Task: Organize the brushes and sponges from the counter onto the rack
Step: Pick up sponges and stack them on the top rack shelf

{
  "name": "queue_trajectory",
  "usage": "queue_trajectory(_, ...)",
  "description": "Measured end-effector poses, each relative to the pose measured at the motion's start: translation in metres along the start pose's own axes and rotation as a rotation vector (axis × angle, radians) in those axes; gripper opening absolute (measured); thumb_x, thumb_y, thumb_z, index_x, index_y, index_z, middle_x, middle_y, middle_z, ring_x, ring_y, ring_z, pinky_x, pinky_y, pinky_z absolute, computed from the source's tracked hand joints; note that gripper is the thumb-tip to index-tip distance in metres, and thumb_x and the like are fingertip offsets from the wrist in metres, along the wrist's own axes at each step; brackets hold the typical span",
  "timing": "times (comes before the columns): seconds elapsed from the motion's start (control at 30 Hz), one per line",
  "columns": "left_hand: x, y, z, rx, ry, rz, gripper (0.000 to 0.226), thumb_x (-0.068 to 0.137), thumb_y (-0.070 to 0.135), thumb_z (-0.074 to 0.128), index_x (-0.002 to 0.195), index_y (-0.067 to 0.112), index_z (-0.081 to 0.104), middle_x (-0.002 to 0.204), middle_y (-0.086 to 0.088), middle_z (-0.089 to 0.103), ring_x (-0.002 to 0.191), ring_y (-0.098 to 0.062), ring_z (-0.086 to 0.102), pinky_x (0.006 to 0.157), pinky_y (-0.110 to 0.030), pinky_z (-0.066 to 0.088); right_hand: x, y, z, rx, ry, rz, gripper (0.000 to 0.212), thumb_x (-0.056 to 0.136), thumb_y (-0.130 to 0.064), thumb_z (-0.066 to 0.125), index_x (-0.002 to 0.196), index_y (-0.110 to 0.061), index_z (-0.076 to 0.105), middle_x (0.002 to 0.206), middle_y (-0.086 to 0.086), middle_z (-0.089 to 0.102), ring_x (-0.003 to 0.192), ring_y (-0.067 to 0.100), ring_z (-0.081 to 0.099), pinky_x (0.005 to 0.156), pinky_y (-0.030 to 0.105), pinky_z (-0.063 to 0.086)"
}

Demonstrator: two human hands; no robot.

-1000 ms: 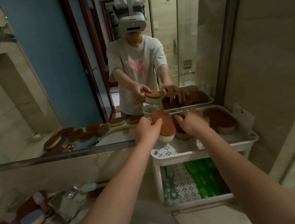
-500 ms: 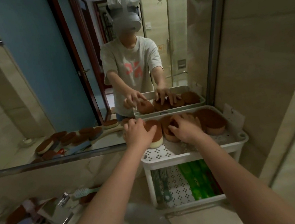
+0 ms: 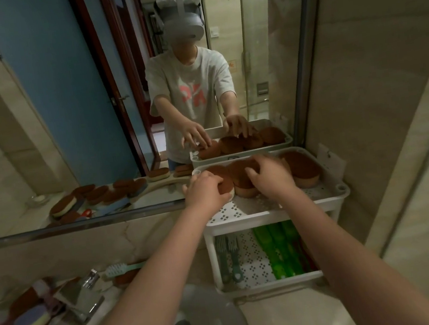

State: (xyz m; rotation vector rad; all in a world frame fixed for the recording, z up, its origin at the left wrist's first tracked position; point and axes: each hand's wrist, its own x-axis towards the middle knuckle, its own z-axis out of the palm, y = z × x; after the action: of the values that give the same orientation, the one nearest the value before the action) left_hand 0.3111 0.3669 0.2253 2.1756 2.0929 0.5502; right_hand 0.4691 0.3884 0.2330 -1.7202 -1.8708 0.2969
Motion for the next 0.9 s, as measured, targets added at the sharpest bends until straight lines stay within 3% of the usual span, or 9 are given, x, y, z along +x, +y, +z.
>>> queue_trajectory(0.13, -0.003, 0.000, 0.000, -0.050, -0.009, 0.004, 0.050, 0.082, 0.049, 0.058, 0.126, 0.025, 0.056, 0.131, 0.000, 0.050, 0.125, -0.023, 0.039, 0.104, -0.047, 0.033, -0.015, 0.017, -0.017, -0.065, 0.054, 0.096, 0.039, 0.093, -0.041, 0.045, 0.127, -0.022, 0.051, 0.129, 0.008, 0.053, 0.120, 0.032, 0.046, 0.100, 0.044, 0.040)
queue_trajectory(0.27, -0.009, 0.004, 0.001, -0.102, 0.019, -0.031, 0.048, 0.084, 0.048, 0.055, 0.123, 0.021, 0.057, 0.128, -0.002, 0.054, 0.121, -0.025, 0.045, 0.101, -0.045, 0.037, -0.020, 0.028, -0.019, -0.138, -0.121, 0.160, 0.047, 0.093, -0.044, 0.044, 0.131, -0.017, 0.046, 0.136, 0.014, 0.047, 0.123, 0.036, 0.045, 0.103, 0.046, 0.039)
queue_trajectory(0.37, -0.015, 0.005, 0.002, -0.140, 0.038, -0.022, 0.042, 0.085, 0.046, 0.054, 0.118, 0.021, 0.060, 0.125, -0.002, 0.056, 0.118, -0.024, 0.047, 0.100, -0.045, 0.038, -0.021, 0.024, -0.019, -0.154, -0.141, 0.145, 0.047, 0.093, -0.043, 0.046, 0.131, -0.015, 0.046, 0.134, 0.015, 0.048, 0.122, 0.036, 0.046, 0.103, 0.047, 0.039)
queue_trajectory(0.43, -0.021, 0.005, 0.001, -0.186, 0.080, -0.004, 0.042, 0.086, 0.042, 0.055, 0.120, 0.018, 0.059, 0.128, -0.002, 0.055, 0.121, -0.023, 0.045, 0.102, -0.044, 0.039, -0.026, 0.020, -0.020, -0.145, -0.087, 0.142, 0.046, 0.093, -0.042, 0.046, 0.131, -0.015, 0.046, 0.132, 0.014, 0.050, 0.121, 0.034, 0.047, 0.102, 0.046, 0.039)
queue_trajectory(0.53, -0.041, 0.007, 0.001, -0.275, 0.237, 0.013, 0.035, 0.088, 0.034, 0.056, 0.118, 0.015, 0.057, 0.128, -0.003, 0.051, 0.124, -0.022, 0.041, 0.100, -0.033, 0.035, -0.044, 0.012, -0.017, -0.138, 0.128, 0.025, 0.043, 0.092, -0.037, 0.050, 0.129, -0.015, 0.050, 0.128, 0.011, 0.054, 0.120, 0.032, 0.047, 0.104, 0.046, 0.037)
queue_trajectory(0.67, -0.082, 0.004, 0.003, -0.398, 0.438, -0.013, 0.021, 0.084, 0.026, 0.060, 0.098, 0.011, 0.057, 0.112, -0.006, 0.049, 0.110, -0.022, 0.045, 0.088, -0.025, 0.033, -0.081, -0.004, -0.002, 0.002, 0.394, -0.147, 0.029, 0.086, -0.026, 0.057, 0.112, -0.012, 0.061, 0.111, 0.008, 0.060, 0.105, 0.029, 0.050, 0.086, 0.040, 0.042)
queue_trajectory(0.8, -0.127, -0.019, 0.009, -0.461, 0.443, -0.042, 0.017, 0.084, 0.021, 0.061, 0.094, 0.008, 0.057, 0.106, -0.007, 0.049, 0.103, -0.021, 0.047, 0.086, -0.026, 0.035, -0.124, -0.021, 0.021, 0.097, 0.448, -0.230, 0.020, 0.080, -0.022, 0.055, 0.095, -0.009, 0.060, 0.092, 0.008, 0.058, 0.089, 0.026, 0.050, 0.075, 0.036, 0.039)
queue_trajectory(0.9, -0.159, -0.045, 0.020, -0.455, 0.364, -0.078, 0.015, 0.084, 0.020, 0.062, 0.093, 0.008, 0.058, 0.104, -0.009, 0.050, 0.103, -0.023, 0.048, 0.085, -0.025, 0.033, -0.158, -0.024, 0.048, 0.135, 0.376, -0.264, 0.021, 0.076, -0.024, 0.050, 0.088, -0.008, 0.059, 0.084, 0.008, 0.056, 0.082, 0.026, 0.052, 0.070, 0.037, 0.040)
